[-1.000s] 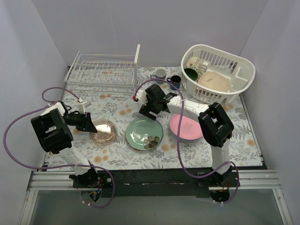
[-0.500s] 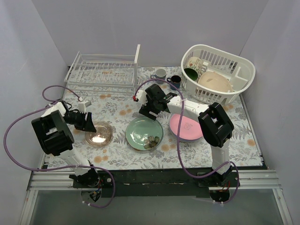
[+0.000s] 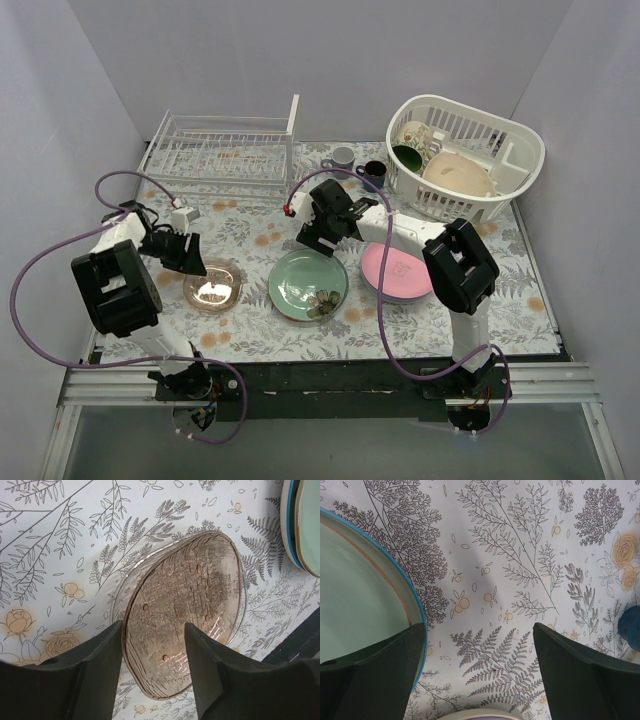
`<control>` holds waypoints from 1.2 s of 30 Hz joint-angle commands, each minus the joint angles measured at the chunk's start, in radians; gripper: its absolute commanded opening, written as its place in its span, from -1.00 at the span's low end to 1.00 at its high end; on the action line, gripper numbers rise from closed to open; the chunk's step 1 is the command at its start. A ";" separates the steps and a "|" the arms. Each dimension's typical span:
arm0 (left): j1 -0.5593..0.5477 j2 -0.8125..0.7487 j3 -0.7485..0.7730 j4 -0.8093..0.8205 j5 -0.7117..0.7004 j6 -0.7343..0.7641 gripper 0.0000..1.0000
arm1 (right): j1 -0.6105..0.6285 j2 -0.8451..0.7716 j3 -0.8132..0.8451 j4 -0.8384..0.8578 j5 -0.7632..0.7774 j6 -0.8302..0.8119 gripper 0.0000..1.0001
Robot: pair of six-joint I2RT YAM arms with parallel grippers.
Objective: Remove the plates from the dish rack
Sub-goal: Place the plate at the center of the board, then reset both arms
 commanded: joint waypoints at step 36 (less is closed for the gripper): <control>-0.003 -0.282 -0.148 0.331 -0.073 -0.169 0.01 | 0.003 -0.058 0.006 0.021 0.032 0.002 0.93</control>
